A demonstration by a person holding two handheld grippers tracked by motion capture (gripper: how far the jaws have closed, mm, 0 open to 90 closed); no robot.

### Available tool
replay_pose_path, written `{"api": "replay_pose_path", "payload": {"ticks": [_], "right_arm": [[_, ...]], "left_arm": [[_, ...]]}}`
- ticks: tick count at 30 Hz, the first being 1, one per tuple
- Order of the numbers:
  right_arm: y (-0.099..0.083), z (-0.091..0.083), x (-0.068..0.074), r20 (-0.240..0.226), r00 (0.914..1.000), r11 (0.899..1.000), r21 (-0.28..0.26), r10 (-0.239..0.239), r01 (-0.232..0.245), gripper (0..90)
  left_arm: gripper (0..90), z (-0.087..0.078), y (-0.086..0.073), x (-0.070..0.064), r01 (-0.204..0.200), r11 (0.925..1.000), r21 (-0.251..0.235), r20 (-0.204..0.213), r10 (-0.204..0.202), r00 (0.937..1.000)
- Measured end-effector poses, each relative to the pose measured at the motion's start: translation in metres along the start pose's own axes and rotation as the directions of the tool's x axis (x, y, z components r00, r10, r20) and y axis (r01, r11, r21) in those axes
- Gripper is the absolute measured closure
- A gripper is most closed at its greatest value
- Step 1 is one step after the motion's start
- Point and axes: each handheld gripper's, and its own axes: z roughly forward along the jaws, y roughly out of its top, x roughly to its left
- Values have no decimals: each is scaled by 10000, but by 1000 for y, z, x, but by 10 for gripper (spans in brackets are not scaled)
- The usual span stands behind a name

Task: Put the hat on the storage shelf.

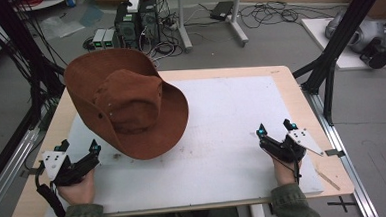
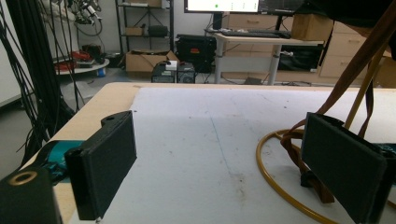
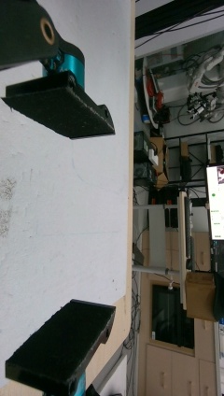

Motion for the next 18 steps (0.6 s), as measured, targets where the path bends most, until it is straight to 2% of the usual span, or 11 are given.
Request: {"api": "replay_pose_path", "payload": {"ticks": [18], "right_arm": [[-1,1,1,-83,9999,9999,77,88,-88,112]], "left_arm": [[110,1,-1,0,55,10000,37,50,-55,10000]]}}
